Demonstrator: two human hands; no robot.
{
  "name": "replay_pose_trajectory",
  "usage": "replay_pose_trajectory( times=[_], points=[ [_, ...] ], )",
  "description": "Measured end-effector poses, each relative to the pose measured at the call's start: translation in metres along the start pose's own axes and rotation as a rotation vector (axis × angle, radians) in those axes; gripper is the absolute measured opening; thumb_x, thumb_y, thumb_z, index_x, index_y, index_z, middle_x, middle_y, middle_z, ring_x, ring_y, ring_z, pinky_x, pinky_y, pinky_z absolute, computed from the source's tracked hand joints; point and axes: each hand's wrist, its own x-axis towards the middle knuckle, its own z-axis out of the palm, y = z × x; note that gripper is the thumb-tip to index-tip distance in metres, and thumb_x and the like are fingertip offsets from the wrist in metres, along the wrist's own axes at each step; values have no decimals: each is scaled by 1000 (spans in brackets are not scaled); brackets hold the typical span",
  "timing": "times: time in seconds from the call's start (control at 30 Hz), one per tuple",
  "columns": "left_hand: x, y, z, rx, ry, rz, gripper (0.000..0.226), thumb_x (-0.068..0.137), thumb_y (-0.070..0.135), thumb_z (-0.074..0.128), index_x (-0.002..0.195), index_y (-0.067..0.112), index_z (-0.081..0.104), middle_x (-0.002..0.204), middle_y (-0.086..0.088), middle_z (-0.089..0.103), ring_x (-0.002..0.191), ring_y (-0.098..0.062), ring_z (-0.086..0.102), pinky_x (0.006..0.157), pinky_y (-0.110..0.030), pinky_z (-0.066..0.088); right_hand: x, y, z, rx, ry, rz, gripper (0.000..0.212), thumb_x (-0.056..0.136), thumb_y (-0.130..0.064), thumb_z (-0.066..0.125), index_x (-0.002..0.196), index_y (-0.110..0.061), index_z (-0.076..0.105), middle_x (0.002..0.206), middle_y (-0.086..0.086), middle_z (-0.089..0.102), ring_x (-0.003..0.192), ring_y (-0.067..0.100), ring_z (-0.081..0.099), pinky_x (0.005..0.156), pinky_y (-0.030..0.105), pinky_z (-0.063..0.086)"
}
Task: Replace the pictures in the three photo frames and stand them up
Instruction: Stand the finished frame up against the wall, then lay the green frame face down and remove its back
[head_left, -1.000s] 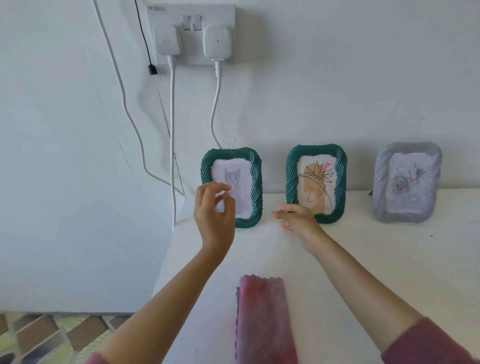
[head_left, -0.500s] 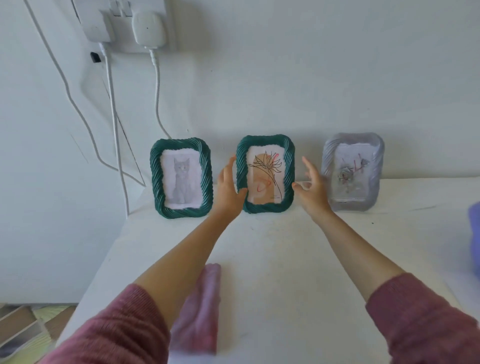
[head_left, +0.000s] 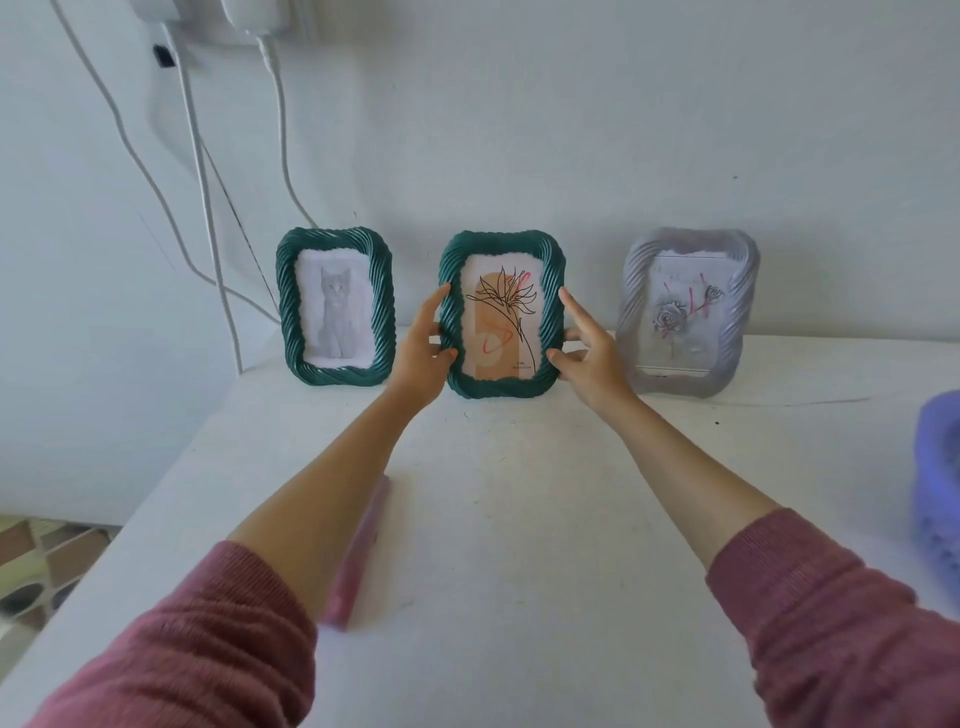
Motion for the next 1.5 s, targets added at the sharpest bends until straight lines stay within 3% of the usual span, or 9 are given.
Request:
replay_pose_trajectory(
  times=[0.3, 0.53, 0.6, 0.73, 0.87, 1.0, 1.17, 1.37, 1.5],
  points=[
    [-44, 16, -5, -117, -66, 4, 76, 87, -14, 47, 145, 31, 25, 113, -7, 51, 76, -12, 61, 59, -14, 56, -51, -32, -31, 167, 30, 75, 57, 88, -5, 58, 140, -16, 38, 84, 4, 61, 77, 12, 63, 61, 18, 57],
    [-92, 38, -6, -222, -217, -54, 69, 87, -9, 50, 140, 30, 31, 111, -11, 56, 87, -23, 62, 71, -28, 58, -103, -64, -60, 146, 32, 137, 27, 84, 1, 58, 105, -14, 52, 84, 2, 67, 57, 0, 65, 52, 21, 55],
    [-102, 43, -3, -259, -277, -92, 63, 88, -6, 48, 139, 27, 33, 104, -12, 60, 90, -26, 59, 81, -37, 54, -115, -73, -70, 111, 56, 160, 26, 83, 0, 59, 106, -12, 53, 81, 4, 67, 55, 3, 64, 54, 23, 53],
    [-119, 56, 8, -232, -368, -187, 52, 92, 7, 51, 138, 23, 35, 96, -6, 61, 83, -22, 58, 74, -27, 49, -133, -103, -85, -6, 54, 213, 19, 81, -2, 60, 95, -14, 58, 84, 11, 67, 67, 17, 63, 59, 27, 53],
    [-130, 77, 21, -312, -310, -232, 45, 94, 22, 51, 137, 19, 39, 107, -7, 57, 93, -24, 56, 84, -34, 48, -142, -127, -88, -386, -38, 246, 18, 76, -12, 64, 93, -6, 62, 91, 19, 68, 68, 21, 60, 64, 29, 47],
    [-140, 99, 34, -442, -332, -304, 45, 96, 32, 46, 138, 22, 35, 116, -8, 54, 97, -27, 59, 76, -32, 54, -154, -141, -69, -682, -226, 255, 32, 81, -16, 64, 108, 4, 61, 100, 21, 68, 68, 24, 66, 54, 26, 51],
    [-148, 103, 45, -514, -298, -406, 51, 95, 31, 47, 142, 27, 29, 134, -8, 50, 97, -25, 56, 74, -35, 51, -163, -142, -53, -564, -393, 260, 29, 85, -21, 62, 107, -1, 61, 86, 18, 73, 61, 24, 69, 61, 26, 55],
    [-157, 73, 52, -361, -94, -368, 53, 95, 11, 40, 145, 25, 28, 144, -10, 42, 123, -32, 50, 99, -42, 47, -161, -115, -73, -549, -194, 163, 20, 85, -11, 60, 101, -9, 70, 74, -10, 59, 72, 10, 55, 67, 23, 42],
    [-168, 56, 64, -223, -39, -362, 53, 93, 5, 33, 143, 24, 32, 131, -4, 54, 108, -31, 58, 83, -34, 50, -168, -75, -68, -582, -393, 278, 23, 86, -13, 61, 107, -10, 70, 109, 2, 68, 94, 12, 58, 81, 22, 40]
  ],
)
